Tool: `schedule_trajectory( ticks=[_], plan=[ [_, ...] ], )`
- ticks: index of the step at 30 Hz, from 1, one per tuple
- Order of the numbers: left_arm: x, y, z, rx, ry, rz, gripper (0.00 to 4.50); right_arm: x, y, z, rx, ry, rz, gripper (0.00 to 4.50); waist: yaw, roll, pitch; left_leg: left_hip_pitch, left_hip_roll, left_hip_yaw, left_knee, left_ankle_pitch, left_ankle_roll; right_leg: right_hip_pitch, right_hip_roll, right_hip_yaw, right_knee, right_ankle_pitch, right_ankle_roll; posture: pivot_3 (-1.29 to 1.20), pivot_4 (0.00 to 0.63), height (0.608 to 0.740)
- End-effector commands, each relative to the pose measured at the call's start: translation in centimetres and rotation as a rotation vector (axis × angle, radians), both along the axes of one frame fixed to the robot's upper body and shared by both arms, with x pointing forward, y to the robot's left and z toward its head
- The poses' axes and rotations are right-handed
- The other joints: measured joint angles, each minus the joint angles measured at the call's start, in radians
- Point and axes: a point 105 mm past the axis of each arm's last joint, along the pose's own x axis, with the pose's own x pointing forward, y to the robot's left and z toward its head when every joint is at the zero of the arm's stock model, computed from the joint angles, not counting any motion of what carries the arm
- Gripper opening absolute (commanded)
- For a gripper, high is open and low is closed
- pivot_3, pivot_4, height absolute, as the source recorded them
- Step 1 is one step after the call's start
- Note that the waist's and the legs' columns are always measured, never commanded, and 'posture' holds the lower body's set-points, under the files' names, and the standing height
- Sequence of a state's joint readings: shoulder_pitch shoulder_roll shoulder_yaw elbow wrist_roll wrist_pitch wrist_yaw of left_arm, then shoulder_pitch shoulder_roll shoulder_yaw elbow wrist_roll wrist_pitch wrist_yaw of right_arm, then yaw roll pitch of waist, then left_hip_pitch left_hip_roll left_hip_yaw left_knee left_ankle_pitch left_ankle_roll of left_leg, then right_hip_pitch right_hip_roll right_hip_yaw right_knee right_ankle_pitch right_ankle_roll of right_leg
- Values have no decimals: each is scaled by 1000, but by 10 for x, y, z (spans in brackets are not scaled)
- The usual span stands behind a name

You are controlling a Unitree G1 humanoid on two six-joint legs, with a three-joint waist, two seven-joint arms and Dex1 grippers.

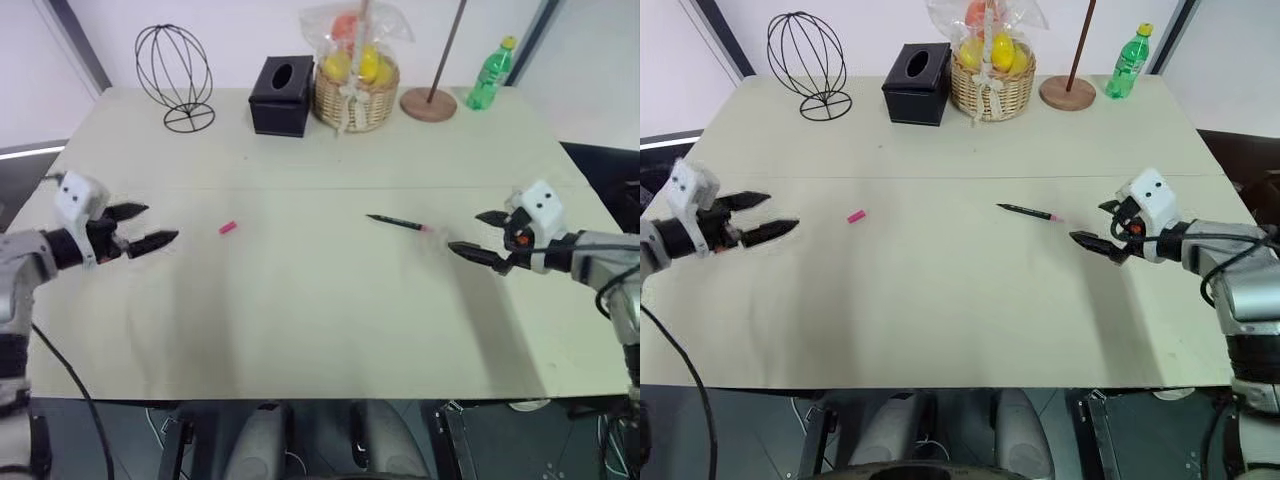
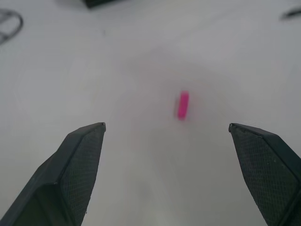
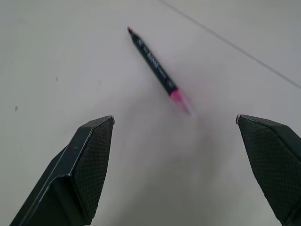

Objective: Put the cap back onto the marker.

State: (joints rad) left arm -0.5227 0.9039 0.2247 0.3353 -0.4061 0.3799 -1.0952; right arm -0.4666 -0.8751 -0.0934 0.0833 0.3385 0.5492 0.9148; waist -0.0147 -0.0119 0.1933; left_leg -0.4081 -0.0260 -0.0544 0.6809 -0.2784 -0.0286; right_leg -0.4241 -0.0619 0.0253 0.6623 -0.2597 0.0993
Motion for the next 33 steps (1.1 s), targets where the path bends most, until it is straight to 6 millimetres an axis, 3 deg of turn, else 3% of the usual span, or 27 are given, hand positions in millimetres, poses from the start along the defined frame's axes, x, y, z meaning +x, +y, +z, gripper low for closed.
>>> schedule_trajectory(
  ticks=[1, 6, 16, 25, 33],
  plan=[
    [5, -10, 19, 36, -44, -100, 4417, 15, 6, 9, -4, -44, 53, 4310, -2, 0, 0, 0, 0, 0, 0, 0, 0, 0, 0, 0, 0, 0, 0, 0, 150, 740],
    [11, -30, 39, 65, -14, -262, 4417, 41, 27, -2, 7, -17, 142, 4310, -8, 0, 0, -1, -1, 1, -1, 0, 0, -1, 2, 0, 0, 0, 0, 0, 150, 740],
    [4, -63, 50, 93, 1, -433, 4417, 68, 64, -27, -12, 60, 254, 4310, -26, 0, 1, -1, 0, 0, -1, 0, 0, -2, 2, 1, 0, 0, 0, 0, 150, 740],
    [-12, -64, 44, 85, 10, -431, 4417, 80, 71, -35, -28, 91, 229, 4310, -33, 1, 1, -1, 1, 0, -1, 0, 0, -3, 2, 1, 1, 0, 0, 0, 150, 740],
    [-19, -61, 38, 63, 11, -389, 4417, 86, 89, -36, -16, 80, 235, 4310, -33, 1, 1, -1, 1, 0, -1, 0, -1, -3, 2, 2, 1, 0, 0, 0, 150, 740]
  ],
)
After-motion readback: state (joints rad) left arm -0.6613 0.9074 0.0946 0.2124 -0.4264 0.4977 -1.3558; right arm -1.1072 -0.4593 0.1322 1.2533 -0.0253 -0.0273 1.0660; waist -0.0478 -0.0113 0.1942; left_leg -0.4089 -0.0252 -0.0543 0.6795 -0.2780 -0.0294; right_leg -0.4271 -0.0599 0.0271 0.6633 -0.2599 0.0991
